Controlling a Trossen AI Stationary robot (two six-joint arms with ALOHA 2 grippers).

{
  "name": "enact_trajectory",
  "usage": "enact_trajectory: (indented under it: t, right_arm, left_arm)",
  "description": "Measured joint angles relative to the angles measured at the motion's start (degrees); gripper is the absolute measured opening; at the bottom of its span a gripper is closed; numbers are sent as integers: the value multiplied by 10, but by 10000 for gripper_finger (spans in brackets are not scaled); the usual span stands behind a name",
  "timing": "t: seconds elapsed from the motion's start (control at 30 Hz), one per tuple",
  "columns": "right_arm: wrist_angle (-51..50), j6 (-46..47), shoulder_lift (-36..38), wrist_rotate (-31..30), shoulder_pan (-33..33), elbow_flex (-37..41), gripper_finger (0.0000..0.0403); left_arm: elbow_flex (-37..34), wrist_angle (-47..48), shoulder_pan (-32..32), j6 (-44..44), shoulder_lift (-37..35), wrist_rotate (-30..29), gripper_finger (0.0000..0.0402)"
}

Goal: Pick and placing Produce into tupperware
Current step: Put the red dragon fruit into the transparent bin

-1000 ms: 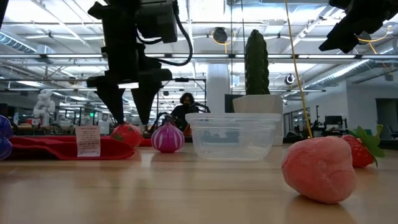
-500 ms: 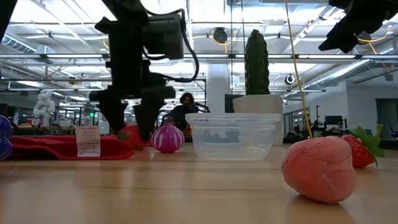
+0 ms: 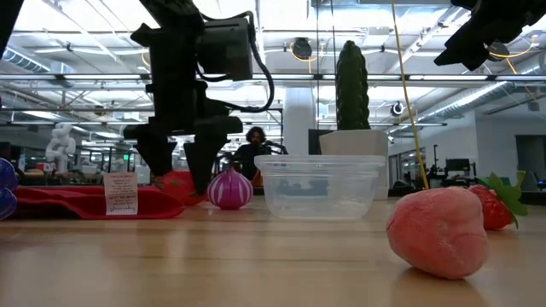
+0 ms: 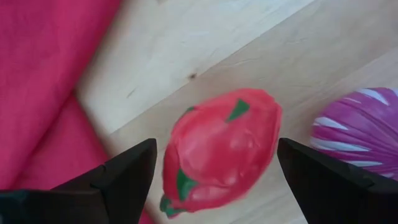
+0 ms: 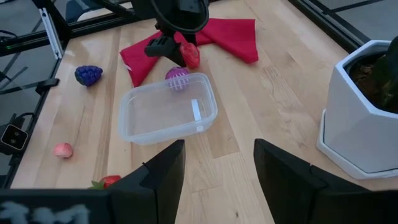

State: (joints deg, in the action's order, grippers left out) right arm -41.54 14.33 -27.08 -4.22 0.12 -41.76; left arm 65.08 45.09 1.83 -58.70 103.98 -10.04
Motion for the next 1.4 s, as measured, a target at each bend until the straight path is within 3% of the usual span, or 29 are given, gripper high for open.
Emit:
enact_trajectory:
  t: [0.83, 1.2, 1.4]
  right_arm:
    - [1, 0, 0, 0, 0, 0, 185]
    - [1, 0, 0, 0, 0, 0, 185]
    - [1, 0, 0, 0, 0, 0, 185]
  left_arm:
    - [0, 1, 0, 14, 0, 0, 336]
    - [0, 1, 0, 14, 0, 0, 259]
    - [0, 1, 0, 15, 0, 0, 242]
